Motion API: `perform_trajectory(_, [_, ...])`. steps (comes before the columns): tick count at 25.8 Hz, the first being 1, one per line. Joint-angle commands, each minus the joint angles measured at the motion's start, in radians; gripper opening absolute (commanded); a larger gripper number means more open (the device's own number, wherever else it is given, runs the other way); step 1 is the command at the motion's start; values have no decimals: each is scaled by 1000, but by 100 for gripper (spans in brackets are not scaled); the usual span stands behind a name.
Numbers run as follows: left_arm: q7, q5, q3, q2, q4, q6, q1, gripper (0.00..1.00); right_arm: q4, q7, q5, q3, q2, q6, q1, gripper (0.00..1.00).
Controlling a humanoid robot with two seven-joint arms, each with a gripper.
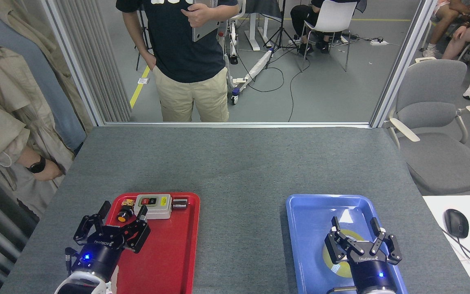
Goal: Place and move tape with both arms
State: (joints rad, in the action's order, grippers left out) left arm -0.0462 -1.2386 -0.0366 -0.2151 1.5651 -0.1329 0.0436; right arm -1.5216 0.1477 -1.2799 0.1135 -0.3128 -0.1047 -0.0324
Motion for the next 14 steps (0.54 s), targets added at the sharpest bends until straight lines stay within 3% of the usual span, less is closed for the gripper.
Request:
perform_trajectory(1, [-26,-5,0,-1,3,-1,-15,100,0,0,1,-2,0,-1,0,100])
perform_trajectory(14, [-18,-2,0,2,0,-4,-38,100,0,-2,2,0,0,-4,-4,100])
